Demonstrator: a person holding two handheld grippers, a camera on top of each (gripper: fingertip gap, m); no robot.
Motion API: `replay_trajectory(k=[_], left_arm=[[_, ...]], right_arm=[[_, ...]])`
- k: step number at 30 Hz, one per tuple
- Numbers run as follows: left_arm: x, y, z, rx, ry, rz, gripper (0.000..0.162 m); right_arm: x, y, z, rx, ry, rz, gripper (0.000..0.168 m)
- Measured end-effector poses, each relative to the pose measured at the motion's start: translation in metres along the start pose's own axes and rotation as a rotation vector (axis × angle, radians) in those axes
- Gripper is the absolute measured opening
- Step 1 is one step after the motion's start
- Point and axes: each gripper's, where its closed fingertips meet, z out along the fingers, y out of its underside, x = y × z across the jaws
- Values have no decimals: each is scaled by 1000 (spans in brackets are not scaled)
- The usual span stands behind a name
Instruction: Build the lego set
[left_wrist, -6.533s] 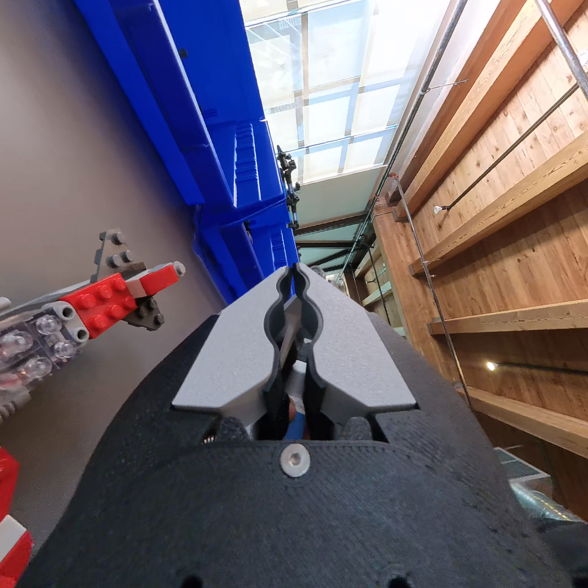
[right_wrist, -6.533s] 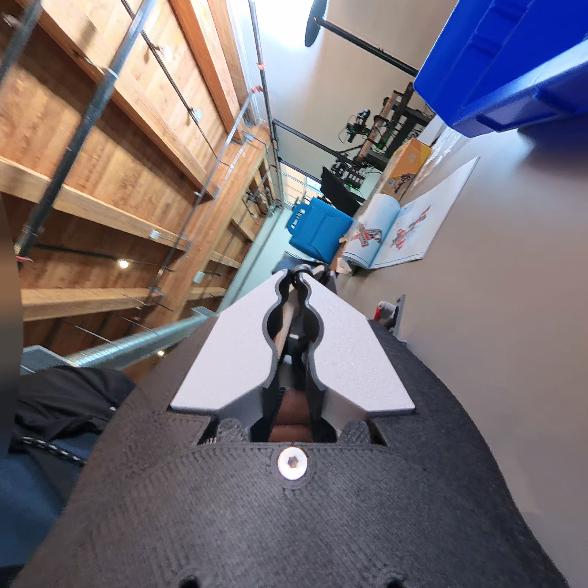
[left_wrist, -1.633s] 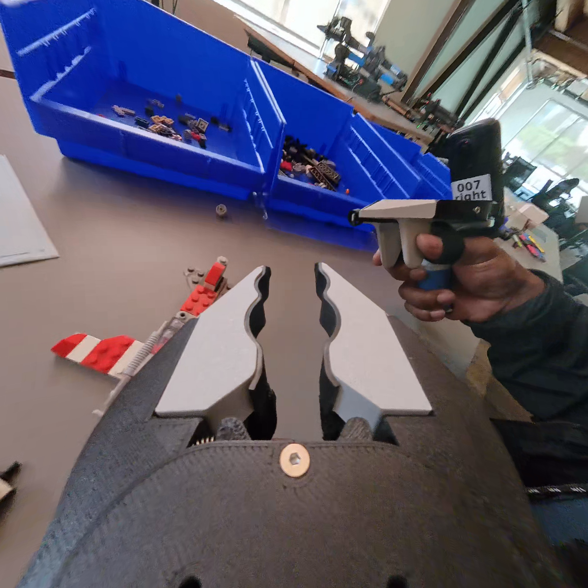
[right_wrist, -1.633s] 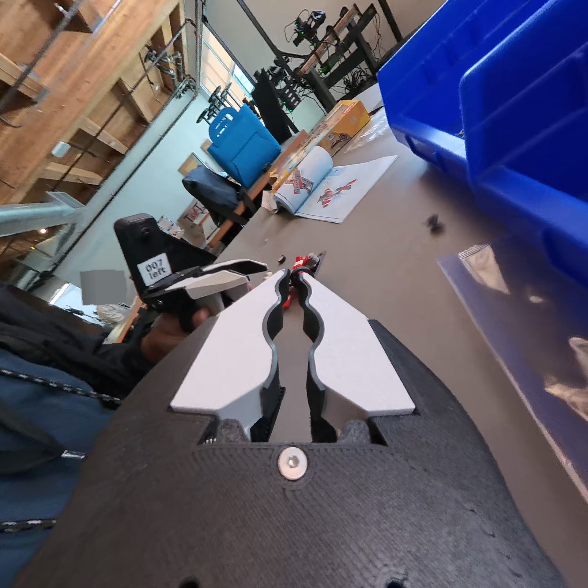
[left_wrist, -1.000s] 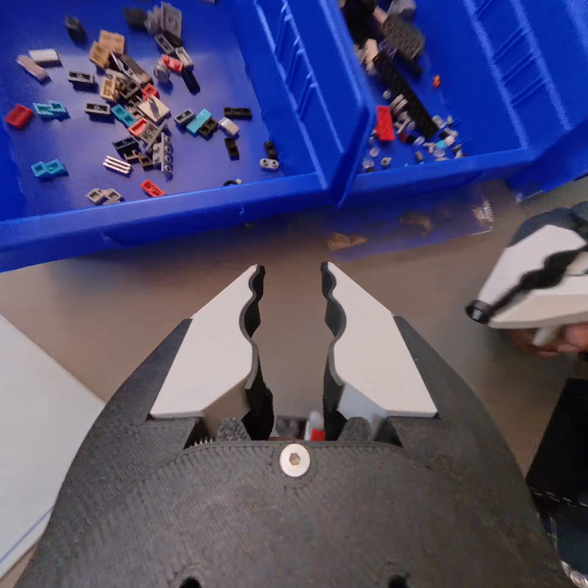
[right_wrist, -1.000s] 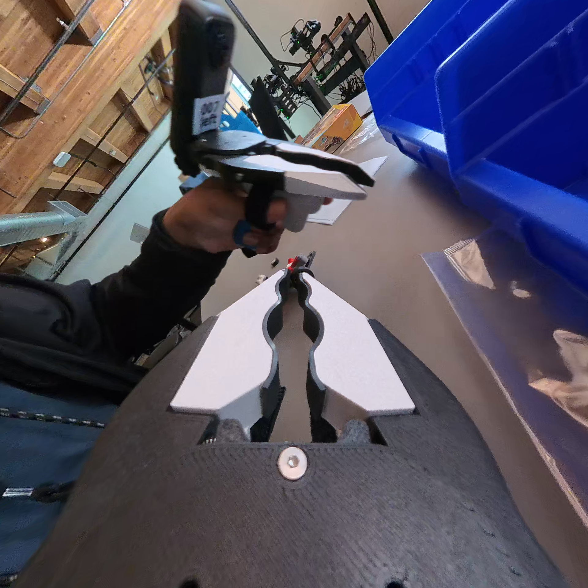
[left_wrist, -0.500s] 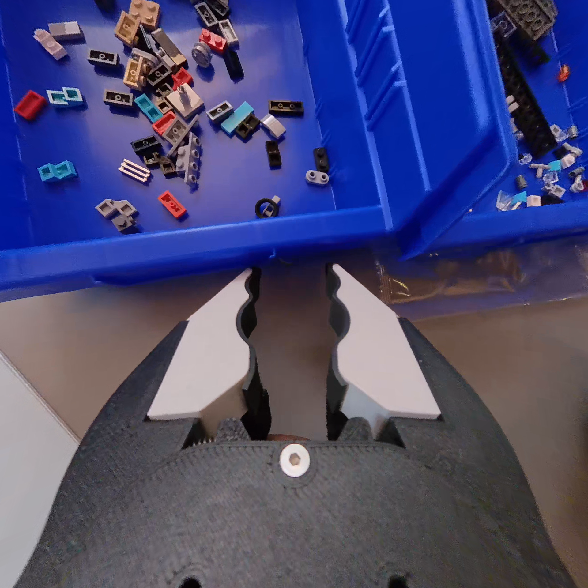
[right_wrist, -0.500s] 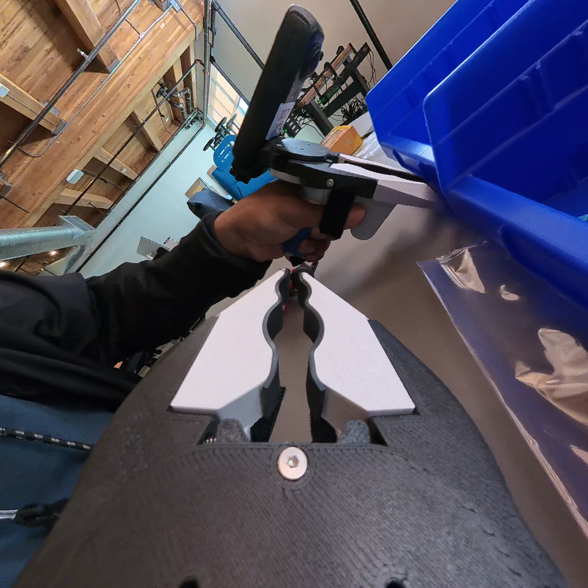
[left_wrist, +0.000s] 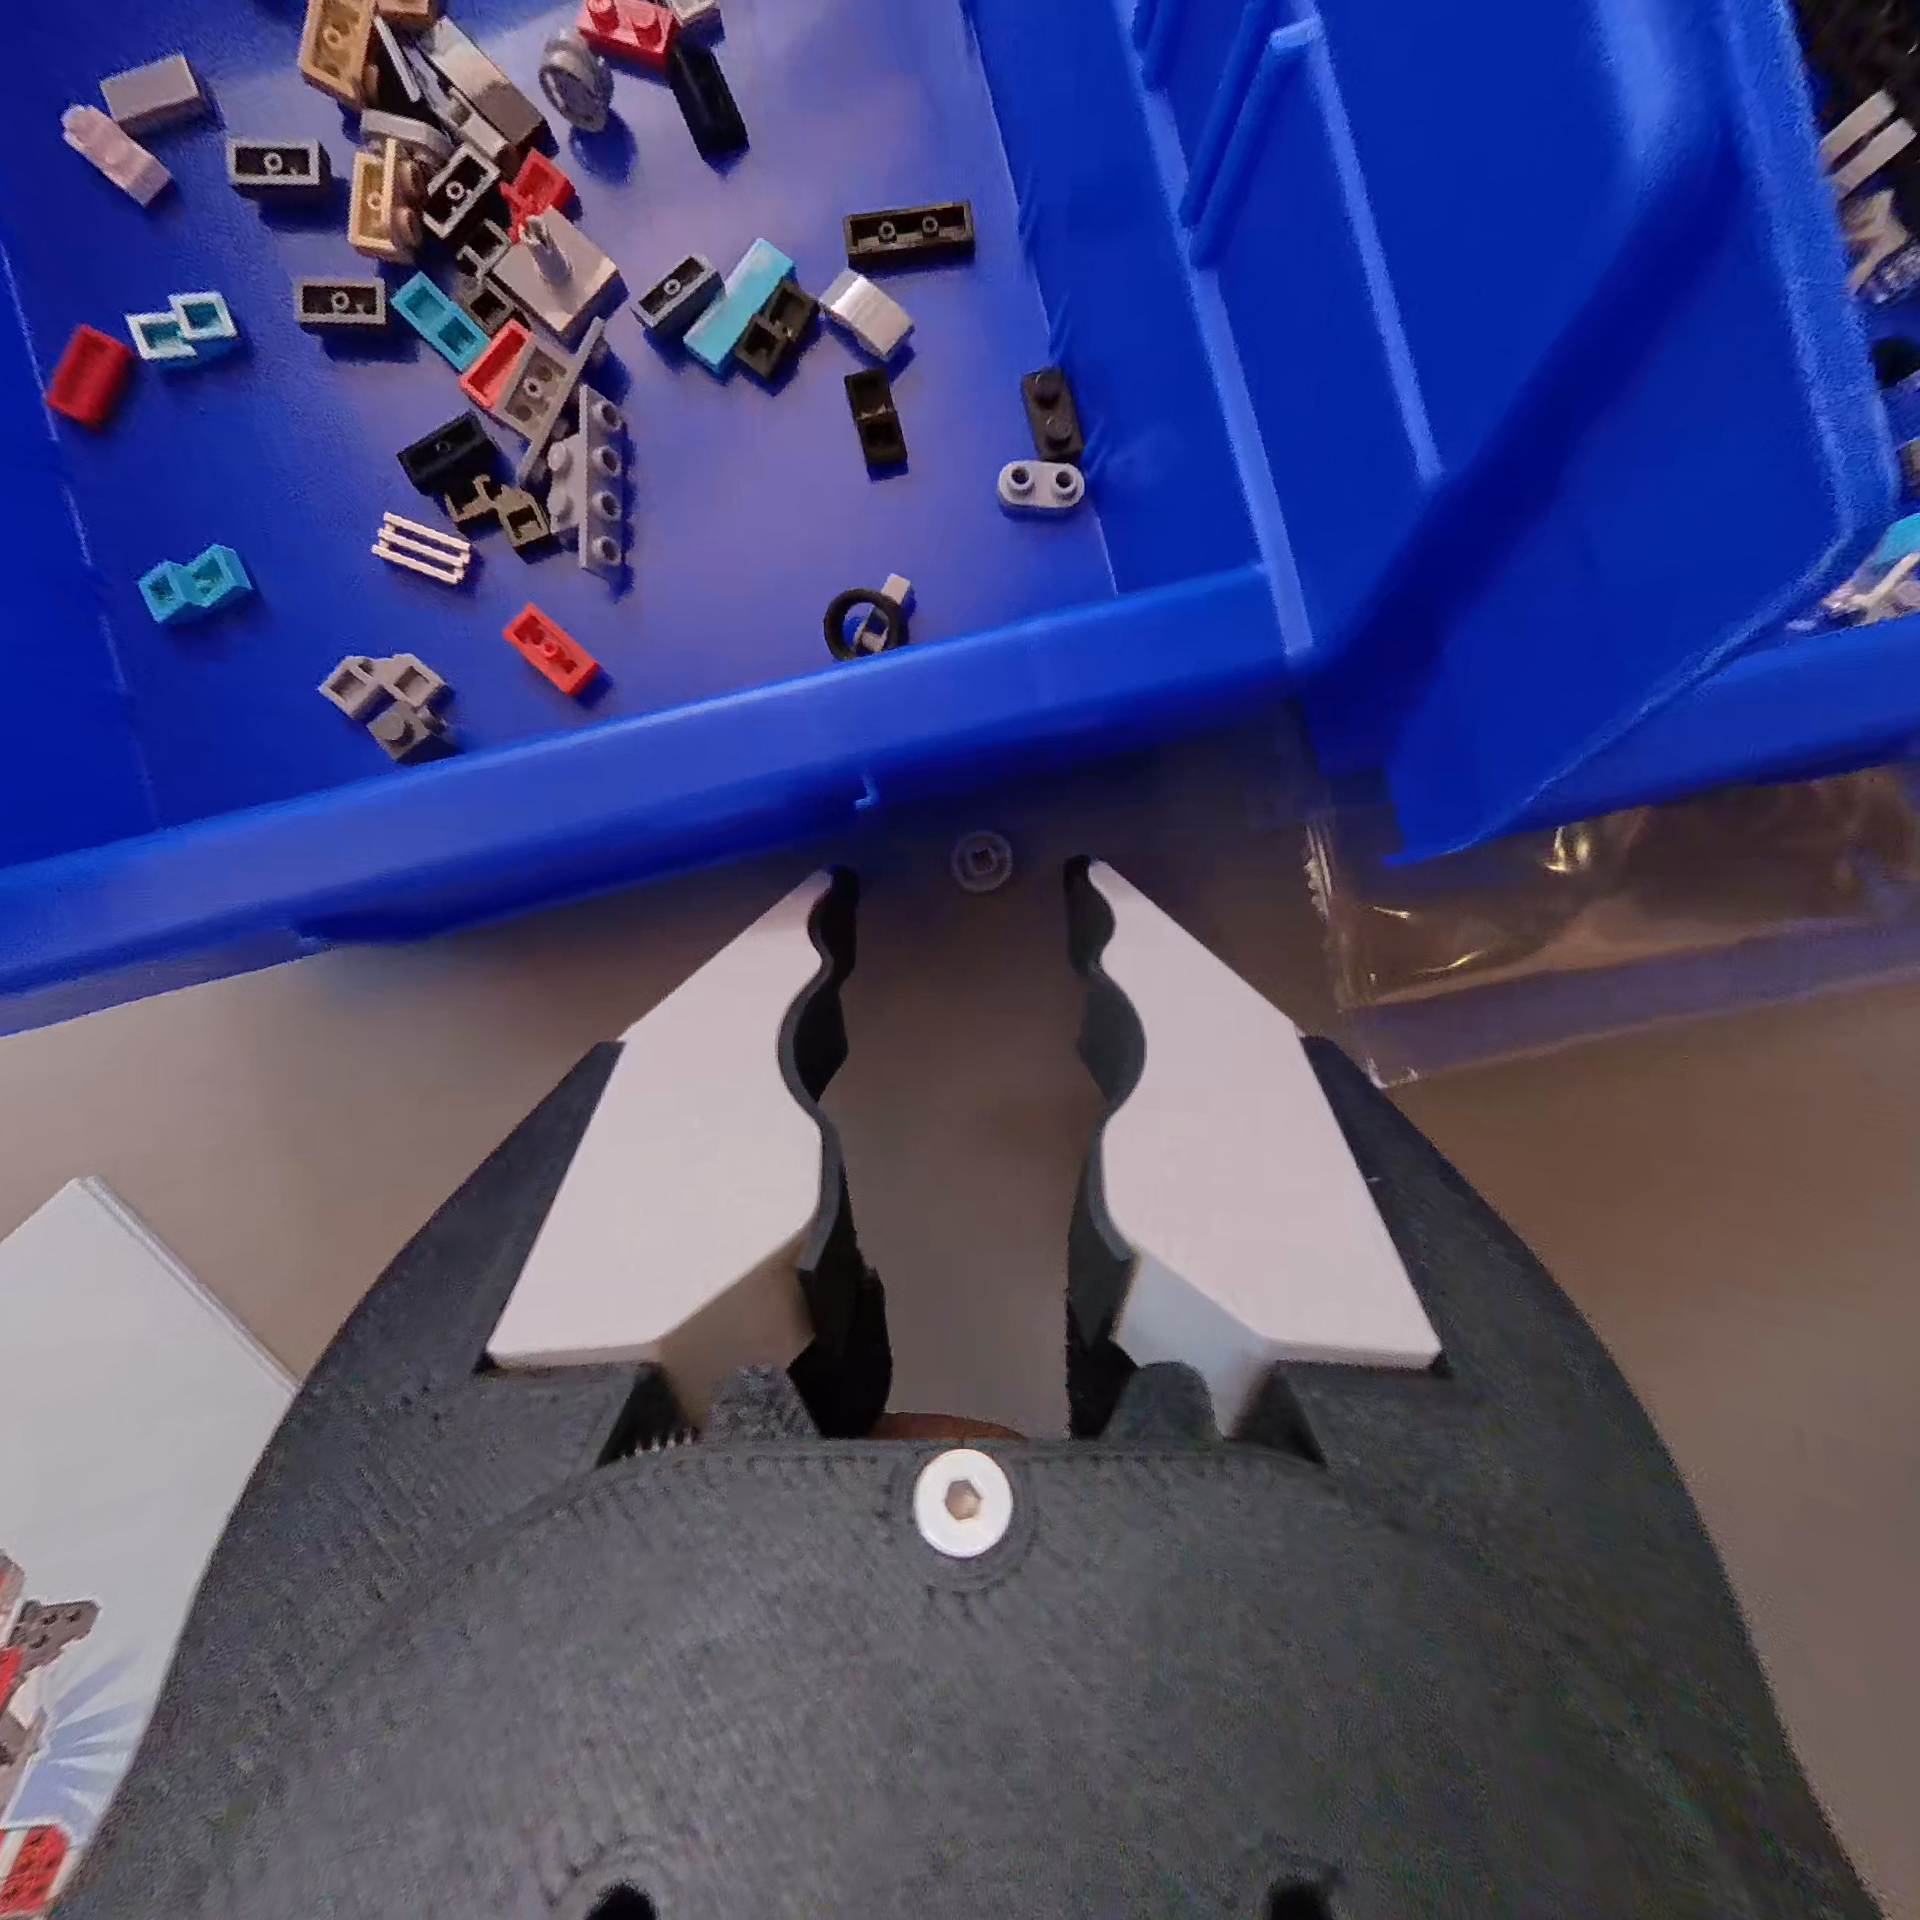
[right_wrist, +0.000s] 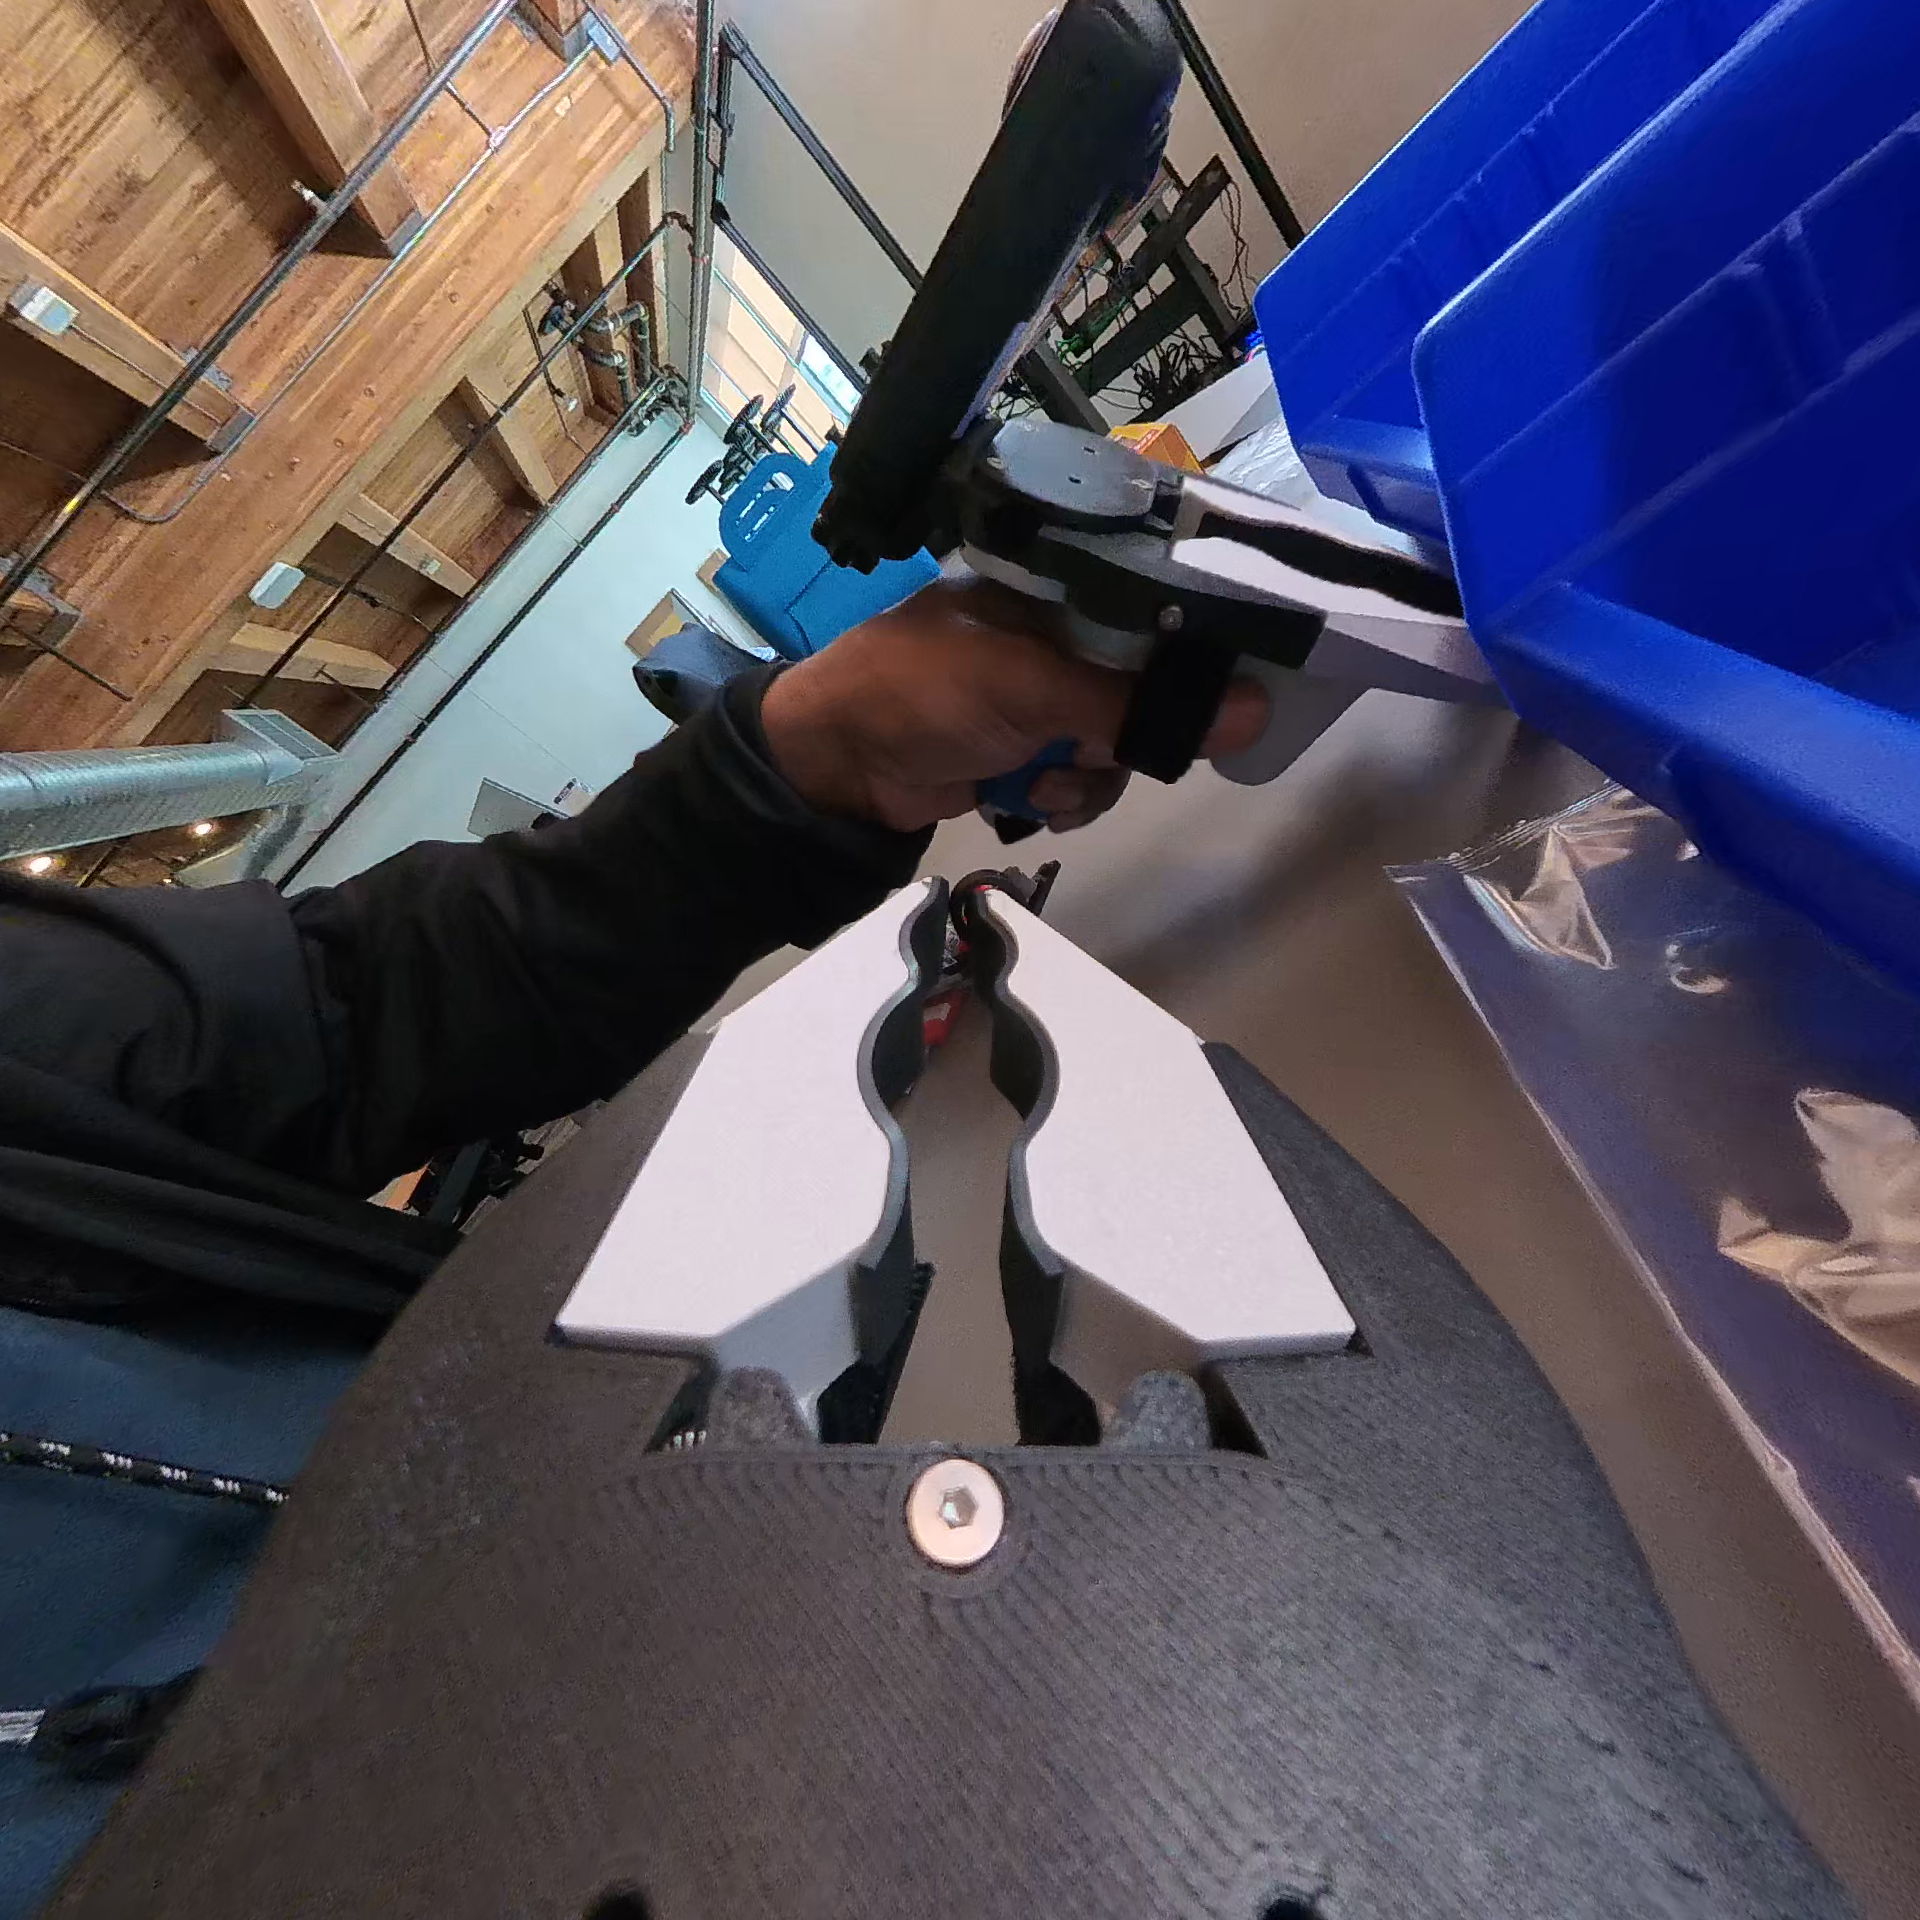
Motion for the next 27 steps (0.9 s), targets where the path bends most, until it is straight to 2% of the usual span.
replay_trajectory(k=[1, 6, 10, 14, 17, 20, 24, 27], left_arm=[[-1, 0, 0, -3, -10, 10, 39], [-4, -1, 1, -5, -52, 82, 29], [-5, -3, 2, -4, -78, 126, 13], [-2, -4, 2, 3, -56, 132, 12], [5, -6, -12, 53, 2, 81, 12], [35, -12, -47, 193, 202, -87, 12], [83, -17, -113, 449, 613, -393, 12], [104, -7, -145, 582, 867, -606, 11]], right_arm=[[0, 0, 0, 0, -1, 1, 3], [-1, 0, 1, 0, -5, -1, 3], [-1, 1, 1, -1, -8, -1, 3], [-3, -1, 0, 4, -8, -8, 3], [-3, -3, -2, 17, -9, -15, 3], [-5, -9, -6, 42, -12, -39, 3], [-14, -20, -11, 77, -30, -106, 2], [-26, -27, -15, 103, -60, -163, 2]])
